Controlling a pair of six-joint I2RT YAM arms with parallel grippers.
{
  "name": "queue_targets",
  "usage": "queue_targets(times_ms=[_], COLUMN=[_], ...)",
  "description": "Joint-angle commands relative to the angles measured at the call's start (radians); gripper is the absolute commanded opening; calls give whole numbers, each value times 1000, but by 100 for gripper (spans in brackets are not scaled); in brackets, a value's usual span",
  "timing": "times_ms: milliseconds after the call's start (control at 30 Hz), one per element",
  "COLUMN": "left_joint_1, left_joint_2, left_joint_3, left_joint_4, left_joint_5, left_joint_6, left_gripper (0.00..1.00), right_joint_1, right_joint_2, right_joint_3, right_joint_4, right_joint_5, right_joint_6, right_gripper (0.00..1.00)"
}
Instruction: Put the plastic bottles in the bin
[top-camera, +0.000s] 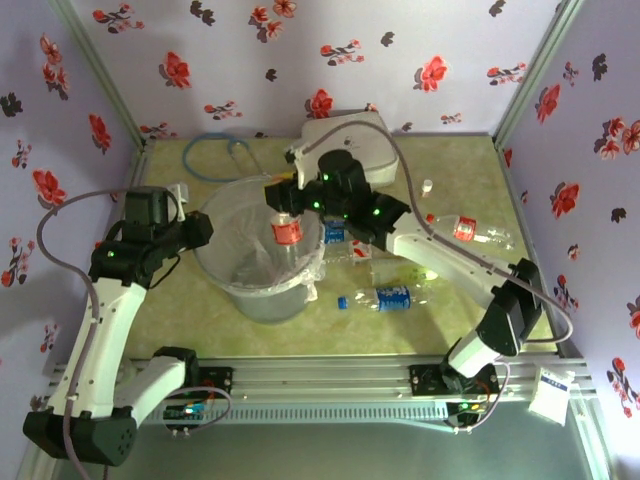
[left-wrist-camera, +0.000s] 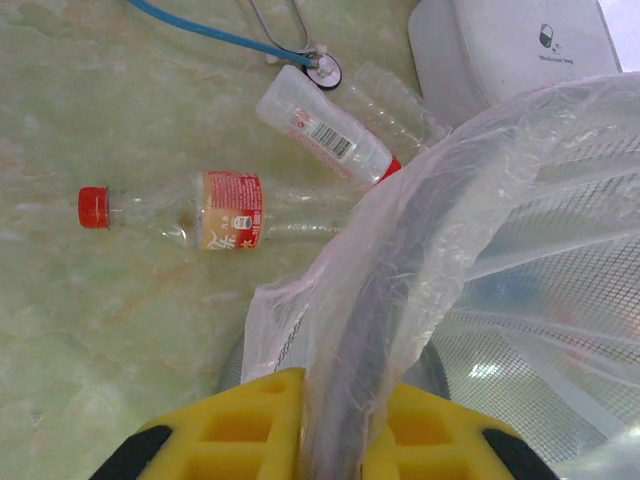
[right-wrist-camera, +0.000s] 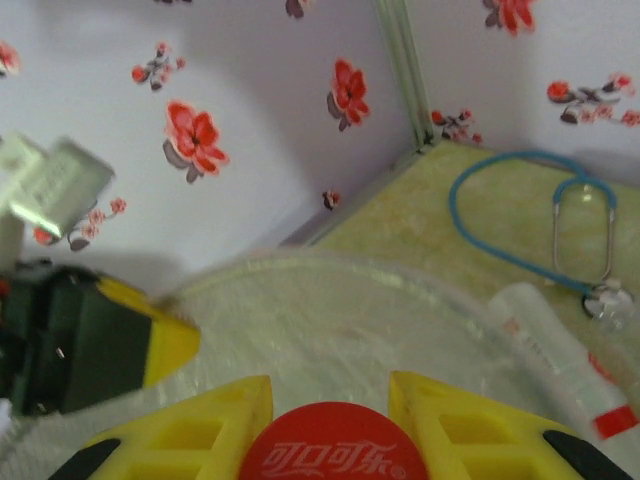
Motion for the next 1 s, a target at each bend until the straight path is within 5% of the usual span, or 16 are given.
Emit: queue_targets(times_ms=[0, 267, 467, 567, 700, 967], left_joint_1=[-4, -4, -6, -6, -8, -13], left_joint_2=[18, 17, 14, 14, 26, 1], left_joint_3=[-19, -10, -4, -2, -11, -28], left_joint_4=[45, 54, 63, 67, 83, 82], left_joint_5=[-11, -18, -18, -18, -18, -21], left_joint_6=[-39, -42, -40, -26, -13, -12], left_gripper=[11, 9, 7, 6, 3, 0], right_joint_1=[20, 20, -60, -229, -574, -1020], right_joint_2=[-58, -121, -277, -391, -511, -508], right_joint_3=[-73, -49, -75, -135, -260, -493], right_joint_4=[154, 69, -101, -244, -432, -363], right_joint_5=[19, 107, 348, 447, 409, 290], right_joint_6=[1, -59, -30, 124, 366, 554], right_gripper=[36, 65, 79, 81, 83, 99])
